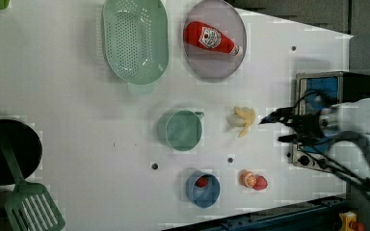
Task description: Pick Banana and place it in mug.
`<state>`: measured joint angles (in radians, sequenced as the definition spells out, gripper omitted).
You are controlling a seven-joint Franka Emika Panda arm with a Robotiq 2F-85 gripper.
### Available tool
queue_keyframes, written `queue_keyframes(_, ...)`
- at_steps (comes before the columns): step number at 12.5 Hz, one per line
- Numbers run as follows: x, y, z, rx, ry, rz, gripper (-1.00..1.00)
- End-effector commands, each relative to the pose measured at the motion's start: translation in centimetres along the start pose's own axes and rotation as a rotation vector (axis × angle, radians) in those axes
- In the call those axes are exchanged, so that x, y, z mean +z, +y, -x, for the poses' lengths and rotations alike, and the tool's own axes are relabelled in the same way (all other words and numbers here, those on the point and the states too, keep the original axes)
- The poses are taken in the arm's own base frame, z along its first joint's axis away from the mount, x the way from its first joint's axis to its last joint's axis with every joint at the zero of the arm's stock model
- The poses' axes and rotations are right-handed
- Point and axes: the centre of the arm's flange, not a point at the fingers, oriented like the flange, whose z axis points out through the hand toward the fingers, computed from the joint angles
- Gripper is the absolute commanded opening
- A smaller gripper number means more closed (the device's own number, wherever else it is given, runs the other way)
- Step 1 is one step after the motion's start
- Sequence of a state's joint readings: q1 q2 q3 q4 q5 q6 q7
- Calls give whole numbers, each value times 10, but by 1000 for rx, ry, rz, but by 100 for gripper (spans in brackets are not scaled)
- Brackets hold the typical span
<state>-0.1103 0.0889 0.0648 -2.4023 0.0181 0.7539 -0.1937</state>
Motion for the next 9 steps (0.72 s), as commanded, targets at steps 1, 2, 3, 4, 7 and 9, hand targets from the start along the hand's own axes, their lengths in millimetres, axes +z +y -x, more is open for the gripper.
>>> queue_keyframes(1, 17, 1, -10, -200, 67, -35, 100)
queue_keyframes(2, 33, 0, -12, -223, 76, -41, 100)
queue_keyframes(3, 49, -1, -13, -226, 80, -44, 100)
queue_keyframes(4, 62, -2, -14, -228, 85, -48, 100)
queue_keyframes(7, 95, -3, -16, -225, 79, -50, 100)
queue_keyframes(9, 108, -3, -16, -222, 79, -51, 100)
